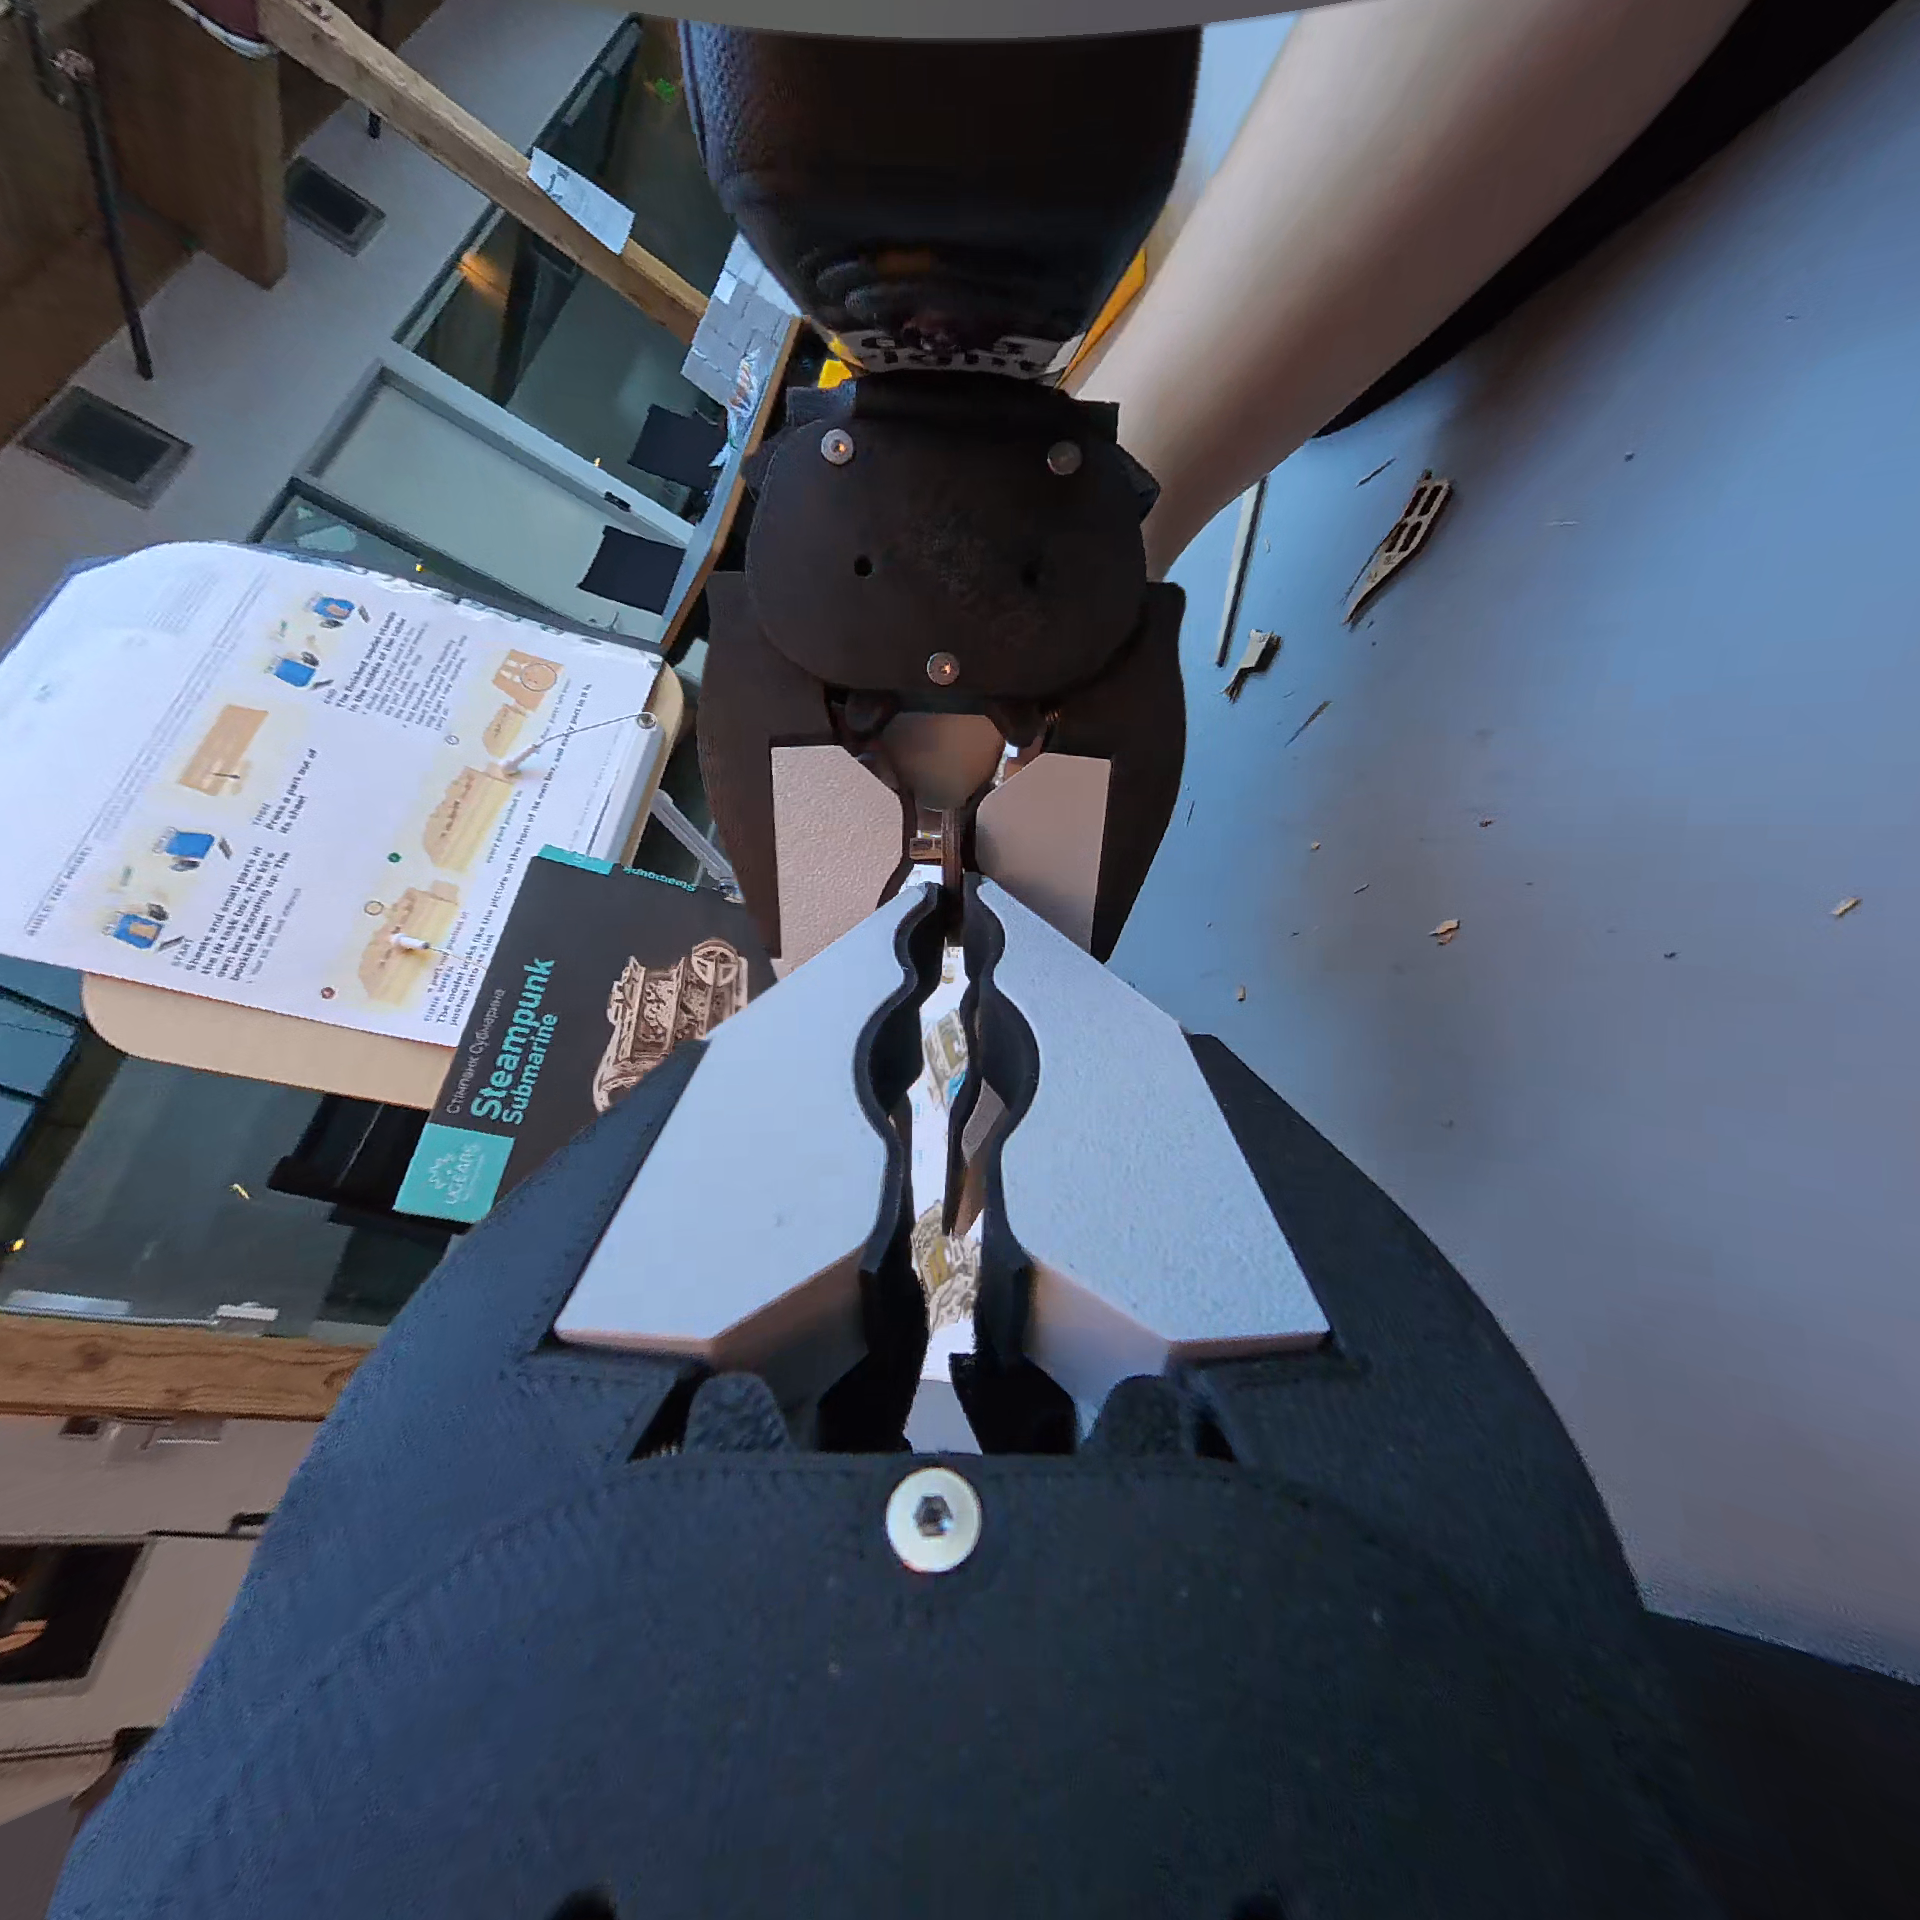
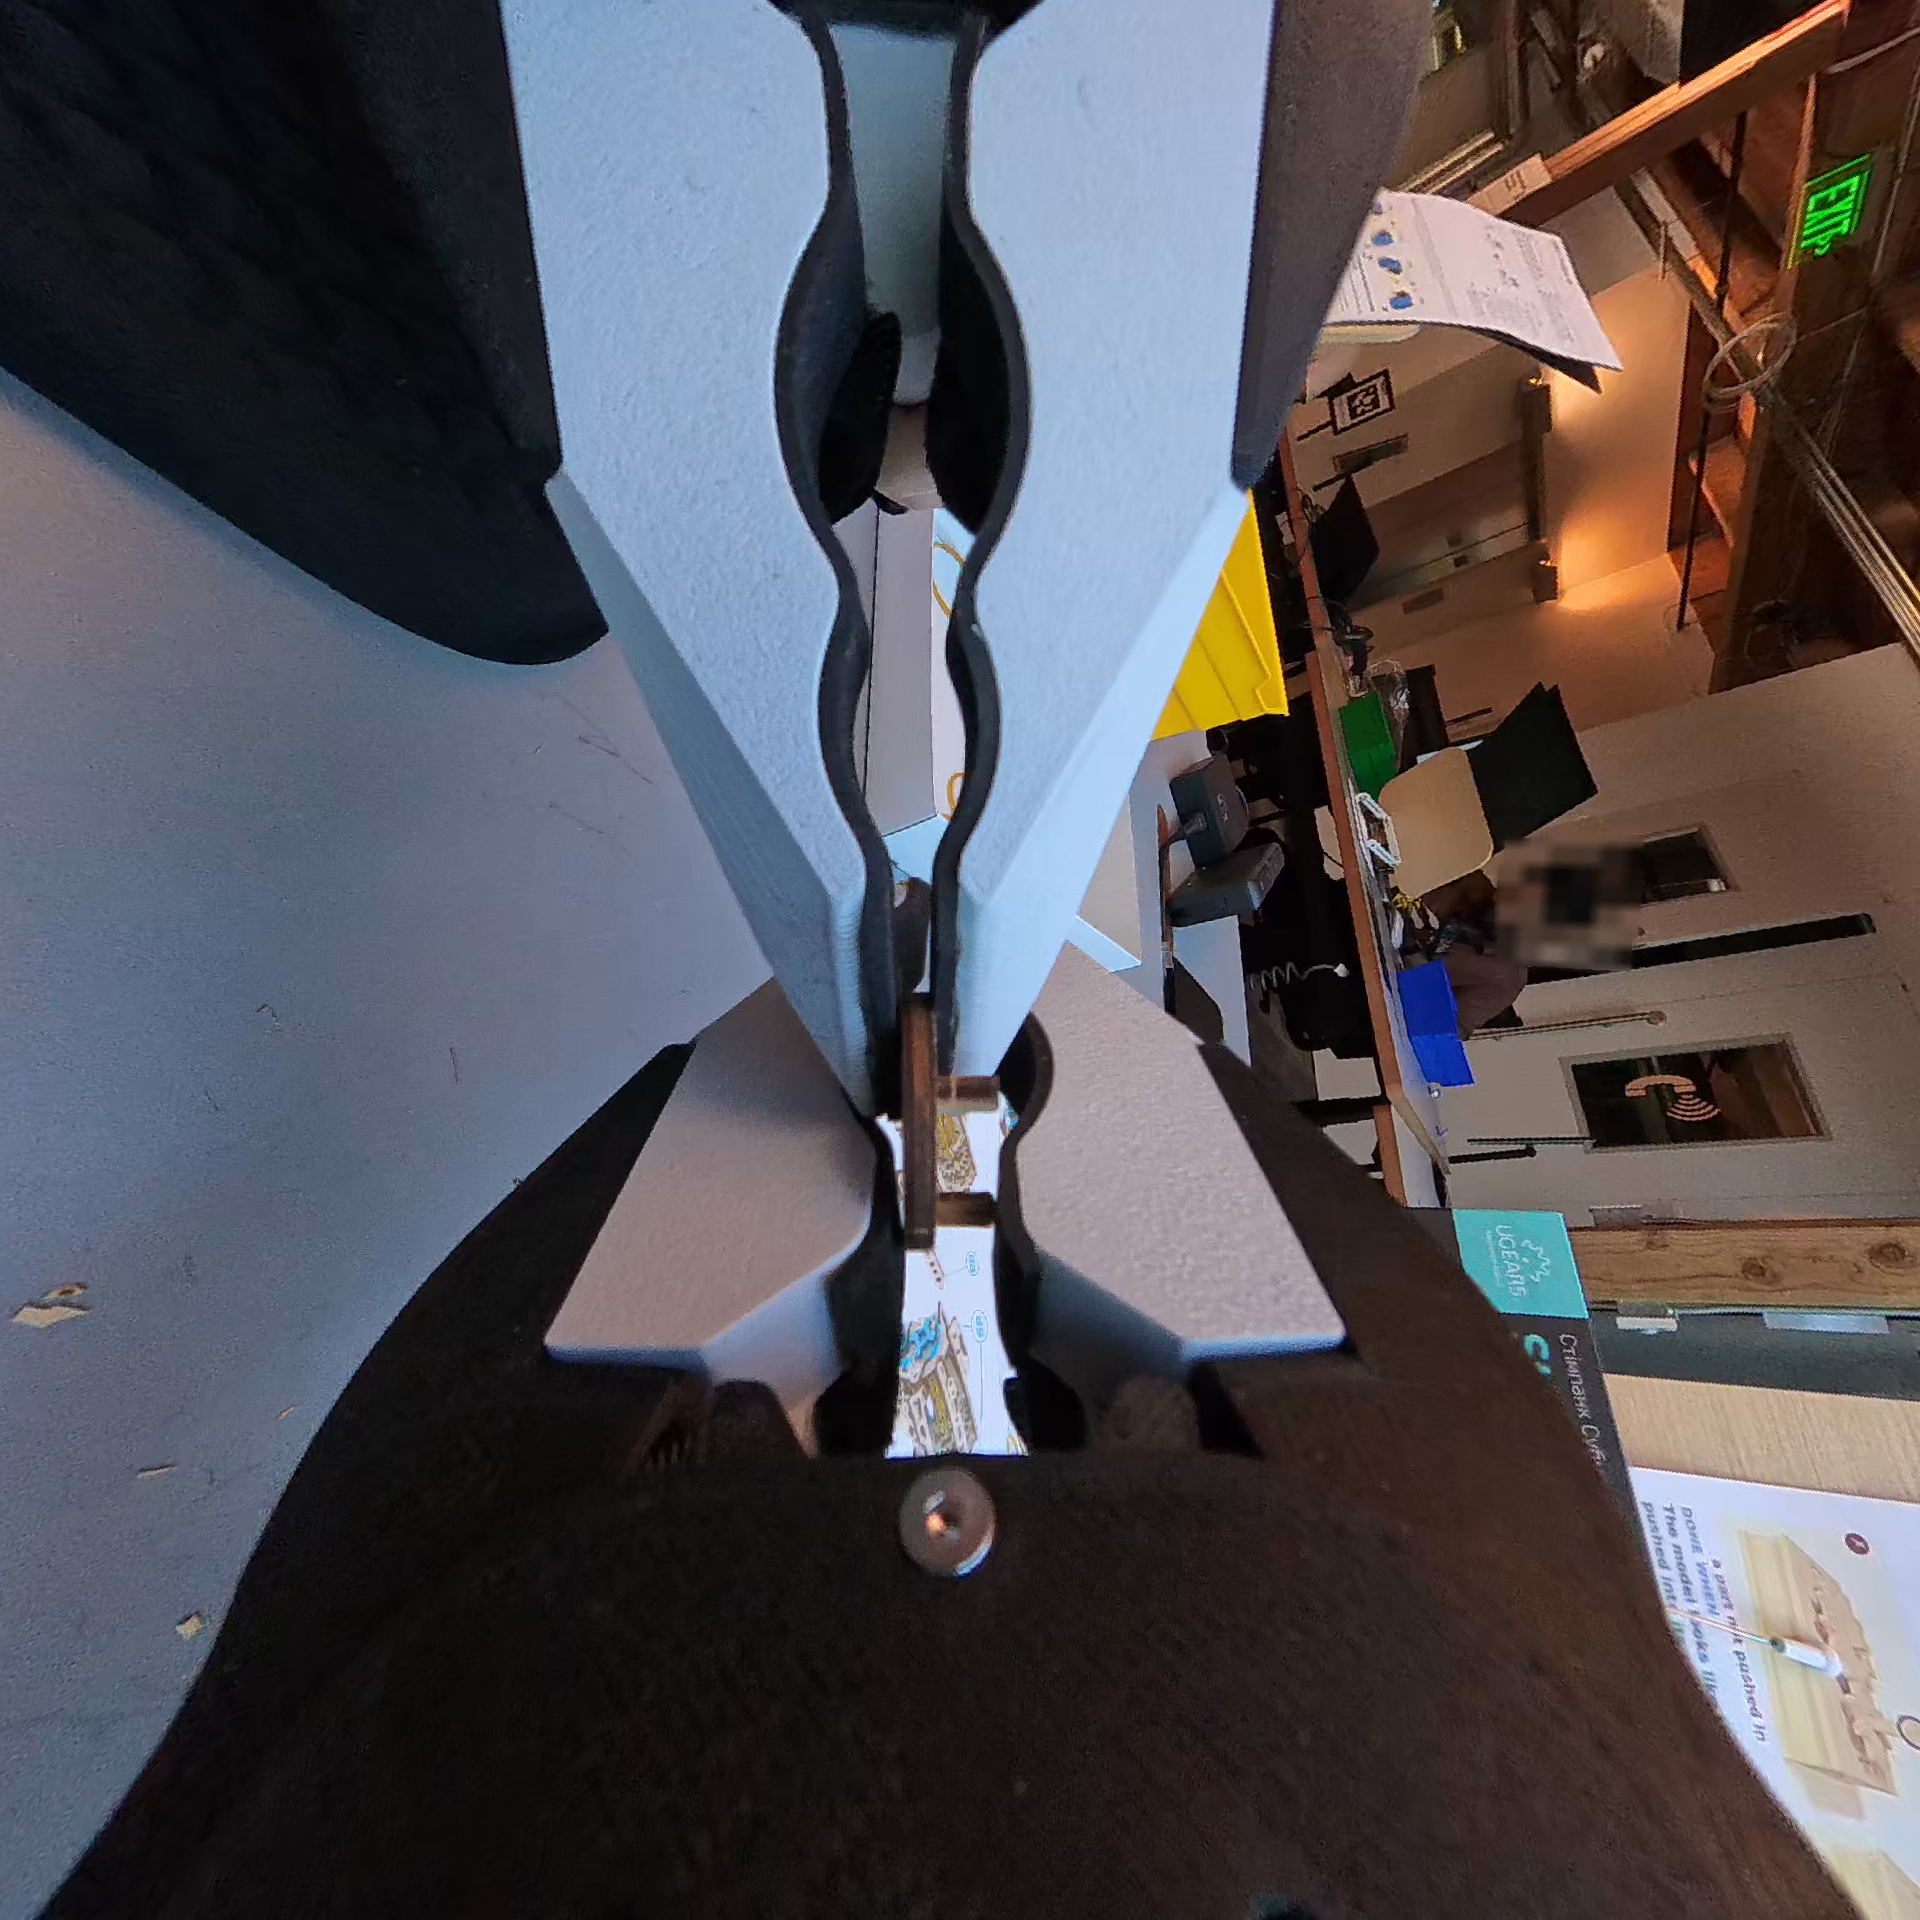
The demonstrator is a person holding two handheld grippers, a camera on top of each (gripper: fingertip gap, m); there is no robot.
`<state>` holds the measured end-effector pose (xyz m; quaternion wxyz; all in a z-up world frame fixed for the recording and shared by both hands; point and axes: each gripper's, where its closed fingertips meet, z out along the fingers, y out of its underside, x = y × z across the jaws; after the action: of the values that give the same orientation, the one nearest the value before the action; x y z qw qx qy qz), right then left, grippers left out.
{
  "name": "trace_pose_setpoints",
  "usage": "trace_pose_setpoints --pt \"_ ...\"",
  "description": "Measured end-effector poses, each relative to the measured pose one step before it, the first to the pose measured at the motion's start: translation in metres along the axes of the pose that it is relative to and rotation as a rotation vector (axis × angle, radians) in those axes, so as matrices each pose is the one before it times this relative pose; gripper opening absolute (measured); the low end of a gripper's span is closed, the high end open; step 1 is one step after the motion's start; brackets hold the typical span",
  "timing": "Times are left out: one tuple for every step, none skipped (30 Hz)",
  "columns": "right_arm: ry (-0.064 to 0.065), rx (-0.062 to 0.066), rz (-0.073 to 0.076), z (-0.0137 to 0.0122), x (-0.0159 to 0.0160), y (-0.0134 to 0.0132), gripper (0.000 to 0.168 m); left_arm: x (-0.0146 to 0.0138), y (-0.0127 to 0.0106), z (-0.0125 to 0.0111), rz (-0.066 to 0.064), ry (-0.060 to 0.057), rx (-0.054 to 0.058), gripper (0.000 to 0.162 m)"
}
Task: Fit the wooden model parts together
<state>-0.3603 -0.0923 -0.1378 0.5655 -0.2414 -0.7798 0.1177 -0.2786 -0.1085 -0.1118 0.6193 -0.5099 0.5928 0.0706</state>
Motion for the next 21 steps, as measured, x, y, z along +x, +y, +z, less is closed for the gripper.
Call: trace_pose_setpoints --pt "0.0013 -0.0017 0.0015 0.00007 0.00072 -0.00005 0.007 -0.00064 -0.00146 -0.00015 0.0002 -0.0059 0.0061 0.0" --pt "0.0084 -0.0029 -0.0022 0.00036 0.00153 0.00035 0.009 -0.00055 -0.00243 -0.00011 -0.0044 -0.0059 0.0126 0.0" --pt "0.0038 -0.0086 -0.0045 0.0006 0.0005 0.00103 0.011 -0.00036 -0.00242 0.00009 -0.0083 -0.0037 0.0104 0.0" --pt "0.0092 -0.0102 -0.0069 0.00025 0.001 0.00082 0.011 -0.00021 -0.00111 0.0005 -0.0059 -0.0022 0.0013 0.0" --pt "0.0176 0.0042 -0.0134 -0.00065 0.0017 -0.00113 0.01 0.00038 0.00147 0.00082 0.0057 -0.0008 -0.0138 0.001" --pt "0.0195 -0.0026 -0.0148 -0.00011 0.00168 0.00056 0.008 -0.00002 0.00012 0.00008 0.018 -0.0075 -0.0037 0.001" --pt "0.0066 -0.0071 -0.0032 0.00056 0.00003 0.0013 0.008 0.00053 0.00081 0.00038 0.0142 -0.0024 -0.0088 0.001" --pt "0.0039 -0.0124 -0.0002 0.00103 -0.00004 0.00206 0.008 0.00042 0.00137 0.00056 0.0064 0.0006 -0.0115 0.001" --pt "0.0038 -0.0086 -0.0053 0.00091 -0.00023 0.00163 0.007 0.00047 0.00135 0.0004 0.0085 0.0005 -0.0105 0.001" --pt "0.0006 -0.0041 -0.0051 0.00059 -0.00058 0.0007 0.007 0.00063 0.0008 0.00024 0.0088 0.0004 -0.0061 0.001" --pt "0.0087 0.0002 -0.0033 0.00019 0.00093 0.0002 0.007 -0.00007 0.00032 0.00014 0.0034 -0.0018 -0.0043 0.001" --pt "0.0001 0.0005 0.0012 0.00013 0.00012 0.00004 0.006 -0.00008 0.0 0.00015 -0.0041 0.001 -0.0038 0.001" --pt "-0.0064 -0.0045 0.0071 0.00019 -0.00063 0.0007 0.006 -0.00005 0.0002 0.00004 -0.0044 0.0026 -0.0056 0.001" --pt "-0.0063 -0.0048 0.0067 0.00008 -0.00091 0.00057 0.005 0.00025 0.00016 0.00008 0.0012 0.0012 -0.0043 0.001" --pt "-0.0043 -0.0064 0.0095 0.00009 -0.00071 0.00093 0.004 0.00018 0.00004 0.00006 0.0038 -0.0001 -0.0039 0.001" --pt "-0.0065 -0.0094 0.0082 0.00025 -0.00113 0.00137 0.004 0.00036 0.00023 0.00025 0.0016 0.0012 -0.0043 0.002" --pt "-0.0033 -0.0083 -0.0014 0.0003 -0.00097 0.00118 0.003 0.00037 0.00029 0.00017 -0.003 0.0035 -0.002 0.002" --pt "0.001 -0.0041 -0.0071 0.00001 -0.00049 0.00044 0.003 0.00053 0.00001 0.00005 -0.0098 0.0065 0.003 0.002" --pt "-0.0077 -0.0062 0.0042 0.00053 -0.00117 0.001 0.002 0.00043 0.0004 0.00008 -0.0128 0.0072 0.0017 0.002" --pt "-0.0135 -0.0138 0.0177 0.00148 -0.00124 0.00214 0.003 -0.0003 0.00159 0.00021 -0.0079 0.0021 -0.0044 0.002" --pt "0.001 -0.0051 -0.0006 0.00114 0.0002 0.00094 0.003 -0.00017 0.00144 0.00011 -0.0037 0.0012 -0.0018 0.002"
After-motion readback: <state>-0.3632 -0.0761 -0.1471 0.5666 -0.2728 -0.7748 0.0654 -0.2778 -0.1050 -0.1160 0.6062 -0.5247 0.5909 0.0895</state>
